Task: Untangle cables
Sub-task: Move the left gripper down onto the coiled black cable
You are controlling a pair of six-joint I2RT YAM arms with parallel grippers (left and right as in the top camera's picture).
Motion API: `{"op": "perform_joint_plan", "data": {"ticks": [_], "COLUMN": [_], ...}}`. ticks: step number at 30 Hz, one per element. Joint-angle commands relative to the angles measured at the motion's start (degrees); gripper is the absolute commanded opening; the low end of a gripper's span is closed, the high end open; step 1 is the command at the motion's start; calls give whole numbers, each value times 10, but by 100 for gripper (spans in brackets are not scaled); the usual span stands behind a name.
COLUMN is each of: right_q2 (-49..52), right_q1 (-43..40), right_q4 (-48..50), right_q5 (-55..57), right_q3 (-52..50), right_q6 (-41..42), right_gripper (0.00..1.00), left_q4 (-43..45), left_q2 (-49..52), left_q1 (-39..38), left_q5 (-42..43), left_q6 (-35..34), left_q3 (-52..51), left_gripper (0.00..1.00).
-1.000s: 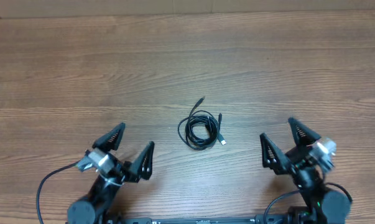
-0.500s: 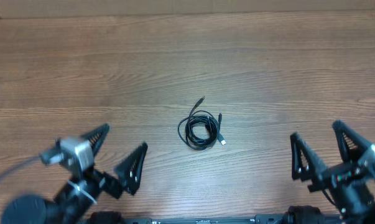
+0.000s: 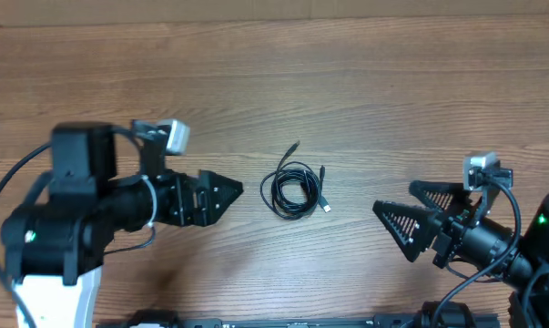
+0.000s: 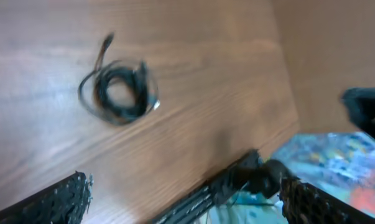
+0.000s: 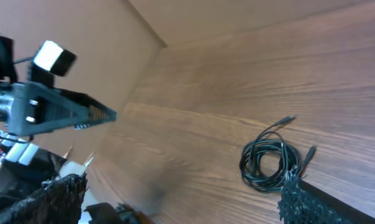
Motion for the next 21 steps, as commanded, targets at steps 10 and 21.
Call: {"op": "perform_joint_plan", "data": {"ticks": [10, 21], "right_q2": [93, 176], "right_q1": [-3, -3], "right_q4": [-57, -108], "right_q5": [156, 117], "right_q3": [15, 15], "right_q6": [187, 186], "right_gripper": [100, 100], "left_q4": [6, 21], "left_q2": [43, 194], "left_q1": [-160, -177], "left_q5": [-290, -203], "left_q6": [-281, -320], "left_q3": [-9, -17], "left_gripper": [99, 100]}}
